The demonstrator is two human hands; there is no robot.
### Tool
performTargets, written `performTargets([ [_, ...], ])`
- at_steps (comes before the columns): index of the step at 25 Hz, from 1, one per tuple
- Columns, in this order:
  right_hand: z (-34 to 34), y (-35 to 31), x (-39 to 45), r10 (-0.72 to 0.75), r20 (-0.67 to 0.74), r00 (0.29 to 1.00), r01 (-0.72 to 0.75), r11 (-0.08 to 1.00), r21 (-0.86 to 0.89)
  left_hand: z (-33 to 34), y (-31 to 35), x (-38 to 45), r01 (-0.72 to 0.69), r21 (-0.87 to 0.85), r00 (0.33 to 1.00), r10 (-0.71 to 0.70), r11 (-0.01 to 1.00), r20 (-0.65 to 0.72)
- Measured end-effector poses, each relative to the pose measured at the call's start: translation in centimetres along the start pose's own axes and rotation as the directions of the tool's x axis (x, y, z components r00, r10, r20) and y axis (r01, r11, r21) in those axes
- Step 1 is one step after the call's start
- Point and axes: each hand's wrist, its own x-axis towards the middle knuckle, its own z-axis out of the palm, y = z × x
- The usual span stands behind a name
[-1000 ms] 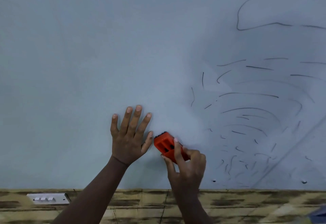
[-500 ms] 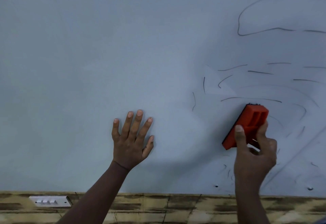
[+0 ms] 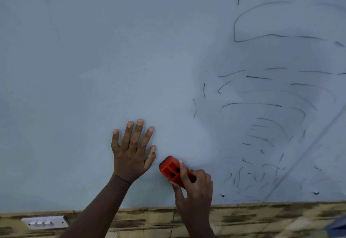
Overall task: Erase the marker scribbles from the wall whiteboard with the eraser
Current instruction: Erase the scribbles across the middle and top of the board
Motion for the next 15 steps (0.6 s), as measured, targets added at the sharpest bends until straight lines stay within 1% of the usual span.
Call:
performTargets([
  [3,-1.8,0.1,1.7,-0.043,0.0,0.999,0.043,0.999,-0.017,0.0,0.0,-0.1,0.0,-0.003,1.0,0.0,1.0,0.006],
  [5,-4.0,-0.2,4.4,-0.02,-0.064,0.998,0.02,1.0,-0.004,-0.1,0.0,-0.1,0.002,-0.009,1.0,-0.002,1.0,0.01],
  [8,-8.1,-0.7,9.7,0.087,-0.205,0.975,-0.068,0.993,0.098,-0.1,0.0,-0.3,0.002,-0.017,1.0,-0.002,1.0,0.011],
  [10,-10.5,-0.1,12.5,0.194,-0.291,0.937,-0.133,0.967,0.216,0.0,0.1,-0.4,0.002,-0.017,1.0,-0.002,1.0,0.011],
  [12,-12.3,0.8,14.3,0.331,-0.314,0.89,-0.197,0.899,0.39,0.0,0.1,-0.4,0.005,-0.02,1.0,-0.004,1.0,0.019],
  [13,-12.8,1.0,14.8,0.375,-0.311,0.873,-0.217,0.871,0.44,0.0,0.1,-0.5,0.003,-0.019,1.0,-0.002,1.0,0.022],
  [15,-12.7,0.4,14.8,0.381,-0.33,0.864,-0.231,0.881,0.413,0.0,0.1,-0.4,-0.001,-0.014,1.0,0.001,1.0,0.023],
])
